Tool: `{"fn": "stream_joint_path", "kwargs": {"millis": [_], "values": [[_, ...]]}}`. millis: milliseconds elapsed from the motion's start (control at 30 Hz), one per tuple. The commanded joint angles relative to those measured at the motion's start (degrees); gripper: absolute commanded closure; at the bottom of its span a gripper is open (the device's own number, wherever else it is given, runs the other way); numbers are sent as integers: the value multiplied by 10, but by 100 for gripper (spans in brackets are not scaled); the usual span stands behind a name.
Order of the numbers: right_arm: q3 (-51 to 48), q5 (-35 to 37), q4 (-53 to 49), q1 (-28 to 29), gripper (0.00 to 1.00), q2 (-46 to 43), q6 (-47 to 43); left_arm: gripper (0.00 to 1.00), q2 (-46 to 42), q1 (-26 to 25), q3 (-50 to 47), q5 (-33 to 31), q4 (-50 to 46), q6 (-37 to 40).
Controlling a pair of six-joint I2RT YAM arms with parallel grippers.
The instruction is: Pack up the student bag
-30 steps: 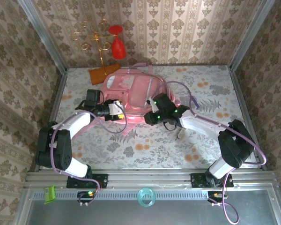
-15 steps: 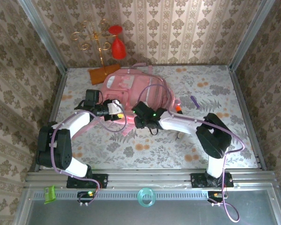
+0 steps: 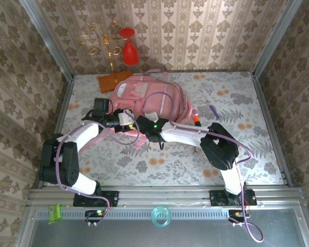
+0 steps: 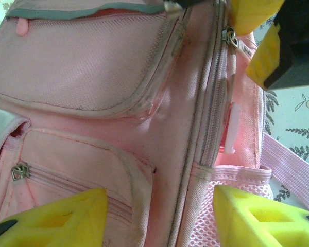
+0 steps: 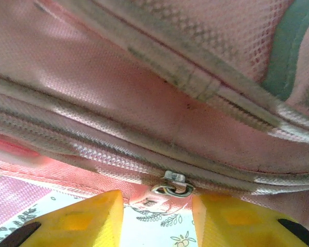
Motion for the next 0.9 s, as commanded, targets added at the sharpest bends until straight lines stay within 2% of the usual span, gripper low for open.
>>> {"fn": "stream_joint_path", "kwargs": {"millis": [0, 200, 467, 867], "values": [[19, 62, -39, 0, 57, 18, 13, 44, -14, 6, -3, 18, 2, -1], [30, 61, -29, 3, 58, 39, 27, 44, -17, 7, -5, 18, 2, -1], [29, 85, -34, 5, 72, 21, 35, 45, -20, 6, -6, 18, 0, -1], [20, 95, -43, 10, 75, 6, 24, 46, -21, 6, -6, 21, -4, -1]]}}
